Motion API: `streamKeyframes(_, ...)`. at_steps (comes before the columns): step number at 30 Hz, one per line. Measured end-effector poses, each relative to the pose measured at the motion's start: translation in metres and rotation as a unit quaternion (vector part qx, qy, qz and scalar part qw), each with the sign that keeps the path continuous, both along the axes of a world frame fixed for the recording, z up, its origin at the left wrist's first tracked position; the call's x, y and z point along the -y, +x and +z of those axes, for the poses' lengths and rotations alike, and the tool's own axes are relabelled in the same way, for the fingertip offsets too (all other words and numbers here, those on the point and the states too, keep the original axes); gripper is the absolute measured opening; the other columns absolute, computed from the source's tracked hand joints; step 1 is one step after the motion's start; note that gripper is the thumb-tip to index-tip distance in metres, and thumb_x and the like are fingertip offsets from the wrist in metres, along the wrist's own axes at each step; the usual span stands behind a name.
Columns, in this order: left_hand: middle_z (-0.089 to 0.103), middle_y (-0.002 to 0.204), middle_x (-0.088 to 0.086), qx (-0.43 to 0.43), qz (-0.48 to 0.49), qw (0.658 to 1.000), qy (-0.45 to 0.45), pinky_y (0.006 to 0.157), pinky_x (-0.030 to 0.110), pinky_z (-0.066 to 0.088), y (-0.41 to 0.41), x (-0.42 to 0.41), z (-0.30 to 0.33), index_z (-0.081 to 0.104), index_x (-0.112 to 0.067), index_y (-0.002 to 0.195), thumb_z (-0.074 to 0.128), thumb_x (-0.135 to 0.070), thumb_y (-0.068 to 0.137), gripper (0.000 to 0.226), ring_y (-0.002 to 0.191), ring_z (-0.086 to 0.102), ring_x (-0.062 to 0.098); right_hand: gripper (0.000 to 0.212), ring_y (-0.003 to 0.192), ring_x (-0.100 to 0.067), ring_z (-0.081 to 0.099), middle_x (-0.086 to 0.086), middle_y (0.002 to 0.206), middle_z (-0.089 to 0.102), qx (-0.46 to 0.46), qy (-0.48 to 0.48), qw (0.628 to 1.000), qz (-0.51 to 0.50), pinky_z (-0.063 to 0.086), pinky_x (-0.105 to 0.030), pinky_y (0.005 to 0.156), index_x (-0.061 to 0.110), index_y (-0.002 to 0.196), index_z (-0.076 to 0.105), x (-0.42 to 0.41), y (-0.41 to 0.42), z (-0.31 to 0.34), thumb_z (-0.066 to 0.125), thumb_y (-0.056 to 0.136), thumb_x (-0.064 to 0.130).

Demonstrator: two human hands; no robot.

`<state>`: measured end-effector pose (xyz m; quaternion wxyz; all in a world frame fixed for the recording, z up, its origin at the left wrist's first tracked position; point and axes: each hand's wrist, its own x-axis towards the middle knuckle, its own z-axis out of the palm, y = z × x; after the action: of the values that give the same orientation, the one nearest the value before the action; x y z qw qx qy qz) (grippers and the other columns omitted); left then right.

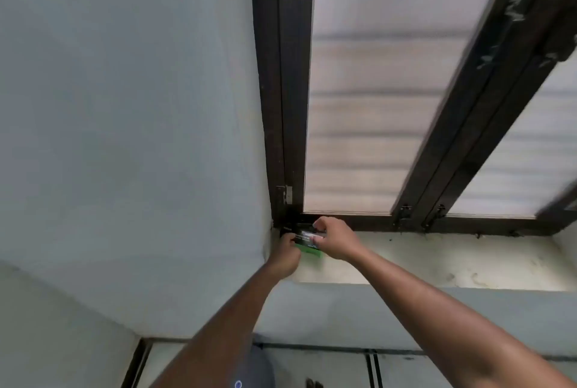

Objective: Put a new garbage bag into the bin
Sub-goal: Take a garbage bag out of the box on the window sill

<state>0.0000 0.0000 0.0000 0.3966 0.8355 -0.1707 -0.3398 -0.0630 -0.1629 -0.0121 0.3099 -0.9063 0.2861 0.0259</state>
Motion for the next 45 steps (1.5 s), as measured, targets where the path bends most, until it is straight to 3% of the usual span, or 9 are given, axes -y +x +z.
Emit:
streamKeyframes(5,0.054,0.157,0.012,-0.013,0.032,0.998,0.055,0.092,0.032,0.05,0.006,0.007,-0.028,0.048,-0.02,0.159,0.045,-0.009,0.108,0.052,0.13,0.061,0.033,0.077,0.142,-0.033,0.048,-0.006,0.152,0.058,-0.124,-0.124,0.978,0.109,0.045,-0.05,0.114,0.023,0.158,0.051,0.008,0.02,-0.035,0.076,0.094,0.06)
streamKeyframes(9,0.055,0.158,0.011,-0.04,0.058,0.994,0.08,0.096,0.032,0.051,0.014,0.006,-0.043,0.044,-0.017,0.161,0.049,-0.015,0.107,0.054,0.133,0.06,0.032,0.049,0.129,-0.033,0.052,-0.006,0.139,0.065,-0.097,-0.185,0.968,0.138,0.045,-0.049,0.105,0.024,0.139,0.063,0.008,0.029,-0.048,0.069,0.099,0.051)
streamKeyframes(19,0.058,0.144,-0.007,0.008,0.039,0.999,0.0,0.095,0.033,0.055,0.011,0.001,-0.026,0.044,-0.03,0.159,0.063,-0.024,0.108,0.055,0.12,0.065,0.018,0.069,0.134,-0.02,0.066,0.0,0.148,0.069,0.05,0.144,0.987,0.043,0.055,-0.036,0.106,0.024,0.156,0.05,0.006,0.004,-0.062,0.084,0.095,0.026)
streamKeyframes(23,0.059,0.139,-0.012,0.055,0.01,0.998,-0.012,0.081,0.017,0.051,0.012,0.001,-0.021,0.053,-0.031,0.155,0.066,-0.022,0.107,0.051,0.1,0.066,0.004,0.063,0.124,-0.019,0.068,0.001,0.139,0.072,0.059,0.141,0.987,0.041,0.059,-0.041,0.101,0.028,0.149,0.054,0.002,0.006,-0.062,0.086,0.094,0.03)
streamKeyframes(29,0.069,0.124,-0.01,0.091,0.048,0.994,-0.021,0.095,0.035,0.058,0.022,0.005,-0.021,0.071,-0.03,0.125,0.071,-0.015,0.097,0.032,0.102,0.068,0.013,0.059,0.115,-0.019,0.069,0.003,0.136,0.072,0.046,0.106,0.991,0.06,0.062,-0.04,0.094,0.031,0.149,0.056,0.002,0.009,-0.059,0.084,0.097,0.035)
streamKeyframes(34,0.065,0.128,-0.006,-0.033,0.036,0.992,-0.113,0.088,0.023,0.055,0.039,0.009,-0.014,0.073,-0.033,0.132,0.061,0.007,0.093,0.058,0.108,0.064,0.015,0.052,0.107,-0.019,0.066,0.001,0.134,0.071,0.026,0.095,0.992,0.077,0.057,-0.039,0.088,0.028,0.146,0.056,0.007,0.015,-0.055,0.079,0.098,0.029)
streamKeyframes(37,0.055,0.138,-0.003,0.041,-0.014,0.995,-0.092,0.094,0.011,0.049,0.046,0.017,-0.015,0.07,-0.032,0.14,0.058,0.011,0.091,0.067,0.123,0.059,0.011,0.048,0.107,-0.022,0.067,-0.001,0.131,0.071,0.008,0.09,0.992,0.084,0.059,-0.043,0.09,0.027,0.142,0.057,0.007,0.016,-0.052,0.077,0.098,0.03)
streamKeyframes(41,0.06,0.141,0.001,0.13,-0.034,0.991,-0.012,0.088,0.019,0.047,0.051,0.031,-0.018,0.069,-0.024,0.137,0.061,-0.019,0.106,0.033,0.115,0.062,0.016,0.053,0.1,-0.02,0.069,0.002,0.126,0.068,0.022,0.09,0.993,0.068,0.062,-0.05,0.087,0.027,0.138,0.052,0.006,0.014,-0.047,0.08,0.094,0.034)
streamKeyframes(45,0.069,0.12,-0.009,0.132,-0.012,0.991,-0.015,0.073,0.014,0.045,0.052,0.034,-0.015,0.074,-0.025,0.123,0.072,-0.053,0.098,0.037,0.102,0.066,0.01,0.066,0.101,-0.016,0.069,0.006,0.133,0.063,0.046,0.081,0.995,0.048,0.064,-0.045,0.084,0.028,0.149,0.048,0.006,0.007,-0.041,0.082,0.093,0.033)
